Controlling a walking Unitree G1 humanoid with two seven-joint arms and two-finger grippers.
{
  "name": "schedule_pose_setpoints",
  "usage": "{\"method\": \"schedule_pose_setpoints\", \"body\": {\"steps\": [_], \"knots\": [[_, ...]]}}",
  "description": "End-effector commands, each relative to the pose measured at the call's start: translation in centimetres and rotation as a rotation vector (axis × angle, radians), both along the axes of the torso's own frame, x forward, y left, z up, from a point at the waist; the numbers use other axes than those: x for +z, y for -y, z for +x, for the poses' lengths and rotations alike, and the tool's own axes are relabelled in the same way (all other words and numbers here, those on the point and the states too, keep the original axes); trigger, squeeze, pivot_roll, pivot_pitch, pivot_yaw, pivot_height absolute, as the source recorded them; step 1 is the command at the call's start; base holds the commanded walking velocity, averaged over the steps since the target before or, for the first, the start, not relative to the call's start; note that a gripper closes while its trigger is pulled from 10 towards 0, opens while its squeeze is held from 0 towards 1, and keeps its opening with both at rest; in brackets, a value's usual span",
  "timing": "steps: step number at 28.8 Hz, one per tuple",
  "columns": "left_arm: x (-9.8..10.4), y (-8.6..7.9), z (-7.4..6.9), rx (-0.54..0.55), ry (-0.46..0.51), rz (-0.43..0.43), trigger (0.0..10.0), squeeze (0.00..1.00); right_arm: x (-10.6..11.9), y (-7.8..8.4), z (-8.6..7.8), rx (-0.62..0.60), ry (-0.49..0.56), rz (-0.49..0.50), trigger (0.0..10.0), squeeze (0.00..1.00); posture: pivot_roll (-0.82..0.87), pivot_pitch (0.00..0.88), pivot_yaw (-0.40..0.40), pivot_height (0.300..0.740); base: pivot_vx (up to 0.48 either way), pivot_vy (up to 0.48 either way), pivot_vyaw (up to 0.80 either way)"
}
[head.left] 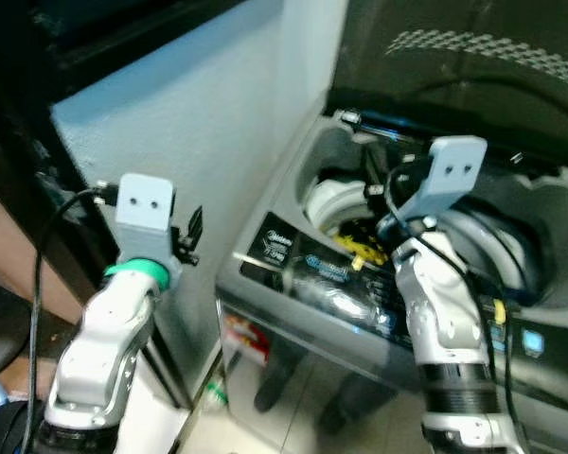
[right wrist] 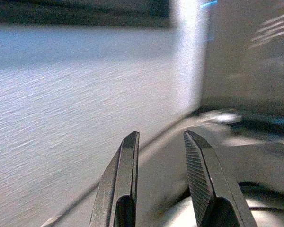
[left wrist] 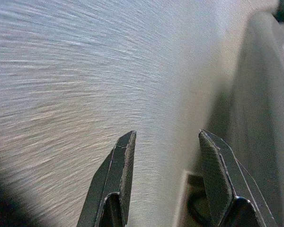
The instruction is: Clothes washing
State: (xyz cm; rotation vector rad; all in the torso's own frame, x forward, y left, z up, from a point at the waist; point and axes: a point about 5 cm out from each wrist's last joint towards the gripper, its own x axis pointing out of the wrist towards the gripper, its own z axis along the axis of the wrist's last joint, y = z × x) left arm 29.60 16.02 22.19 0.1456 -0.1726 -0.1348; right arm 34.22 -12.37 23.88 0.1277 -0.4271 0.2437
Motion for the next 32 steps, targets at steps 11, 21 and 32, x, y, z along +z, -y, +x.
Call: {"method": "schedule_pose_setpoints", "body": {"steps": [11, 21, 32], "knots": [[-0.9, 0.7, -0.1, -0.063, -0.06, 0.079, 10.0, 0.0, -2.8, 0.9, -0.1, -0.016, -0.106, 0.023, 10.0, 0.0, 0.13, 0.0, 0.02, 0.74, 0.0, 0.0, 0.8], [-1.3, 0.5, -2.1, -0.113, -0.03, -0.065, 10.0, 0.0, -2.5, 1.3, -3.0, 0.1, -0.07, 0.062, 10.0, 0.0, 0.12, 0.008, 0.026, 0.74, 0.0, 0.0, 0.8], [-2.2, -0.2, -3.5, 0.023, -0.037, -0.1, 10.0, 0.0, -3.5, 1.1, -5.8, 0.19, -0.11, 0.22, 10.0, 0.0, 0.12, 0.004, 0.0, 0.74, 0.0, 0.0, 0.8]]}}
